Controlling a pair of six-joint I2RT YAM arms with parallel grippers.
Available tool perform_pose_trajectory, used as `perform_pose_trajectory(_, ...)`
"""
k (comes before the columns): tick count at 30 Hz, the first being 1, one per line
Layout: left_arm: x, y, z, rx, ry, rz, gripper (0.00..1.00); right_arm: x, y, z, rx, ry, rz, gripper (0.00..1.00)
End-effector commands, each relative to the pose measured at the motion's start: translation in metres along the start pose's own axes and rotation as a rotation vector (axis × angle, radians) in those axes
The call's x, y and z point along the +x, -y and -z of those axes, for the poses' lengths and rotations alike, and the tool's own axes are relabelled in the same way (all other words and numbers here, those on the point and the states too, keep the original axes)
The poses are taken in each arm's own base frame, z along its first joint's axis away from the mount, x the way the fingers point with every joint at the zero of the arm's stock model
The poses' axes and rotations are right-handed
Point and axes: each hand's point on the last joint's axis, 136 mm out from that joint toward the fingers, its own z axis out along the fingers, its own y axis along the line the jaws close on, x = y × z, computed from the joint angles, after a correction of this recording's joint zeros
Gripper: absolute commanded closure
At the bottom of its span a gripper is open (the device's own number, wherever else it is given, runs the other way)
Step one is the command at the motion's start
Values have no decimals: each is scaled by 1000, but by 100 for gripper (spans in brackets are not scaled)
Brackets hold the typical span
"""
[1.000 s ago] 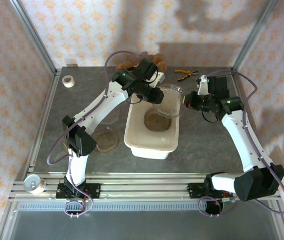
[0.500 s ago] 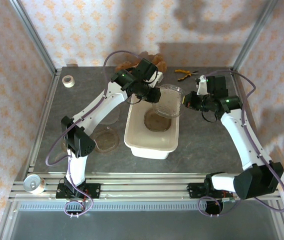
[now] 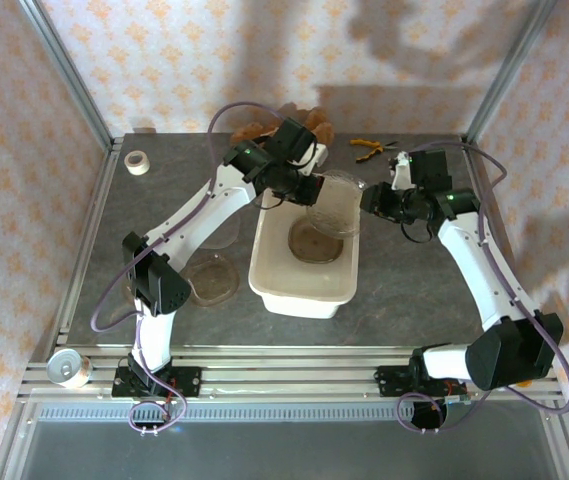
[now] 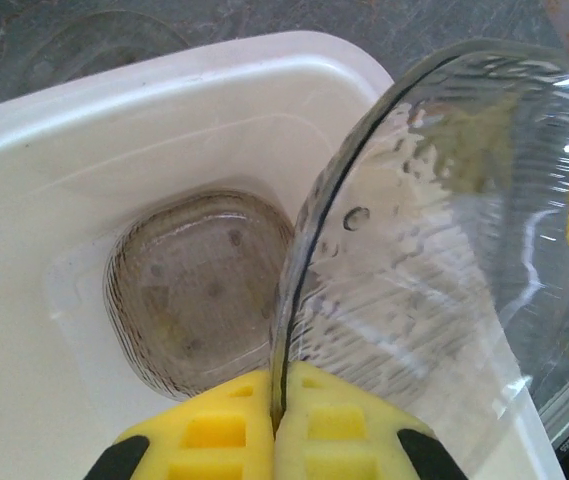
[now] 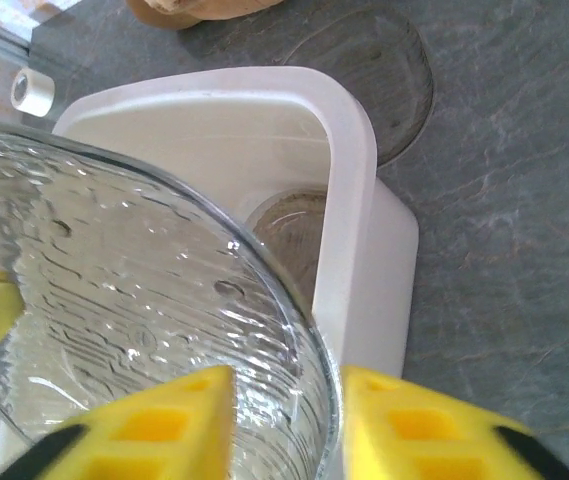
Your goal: Place the plates into the plastic bin on the countertop
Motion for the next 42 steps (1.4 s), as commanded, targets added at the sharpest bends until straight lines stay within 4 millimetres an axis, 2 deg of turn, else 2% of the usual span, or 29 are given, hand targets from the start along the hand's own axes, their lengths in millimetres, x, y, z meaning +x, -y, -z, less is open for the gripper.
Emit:
perform_pose_trajectory(1, -3, -2, 17, -6, 47, 11, 100, -16, -9, 9, -10, 61, 25, 45)
perform_pose_trajectory(2, -5, -3, 25, 0, 70, 15, 100, -17, -8, 10, -1, 71, 24, 35)
perform_pose_trajectory(4, -3, -8, 27, 16, 85, 40, 100, -20, -8, 10, 2, 83, 27, 24)
perform_pose_trajectory(8, -2, -26, 32, 35, 112, 111, 100, -26, -11, 7, -6, 88, 40, 21)
perform_pose_trajectory(12, 9, -44, 32, 8, 91, 153, 100, -39, -3, 9, 38, 134, 45, 20)
perform_pose_trajectory(16, 20, -63, 16, -51, 33, 203, 100, -53, 14, 12, 98, 188, 9, 19)
perform_pose_trajectory(23, 25, -71, -10, -89, -48, 246, 100, -69, 39, 15, 180, 254, -35, 20)
perform_pose_trajectory(24, 29, -74, -21, -96, -73, 256, 100, -70, 41, 15, 190, 257, -39, 20)
perform_pose_trajectory(27, 33, -79, -28, -130, -100, 273, 100, -69, 49, 13, 217, 253, -46, 20)
perform_pose_trajectory(32, 34, -70, -41, -118, -108, 291, 100, -68, 59, 3, 239, 230, -58, 20)
perform_pose_trajectory(35, 41, -68, -53, -139, -142, 299, 100, -67, 63, -4, 244, 212, -65, 20)
perform_pose_trajectory(42, 58, -82, -75, -212, -196, 326, 100, -63, 70, -15, 261, 182, -69, 21)
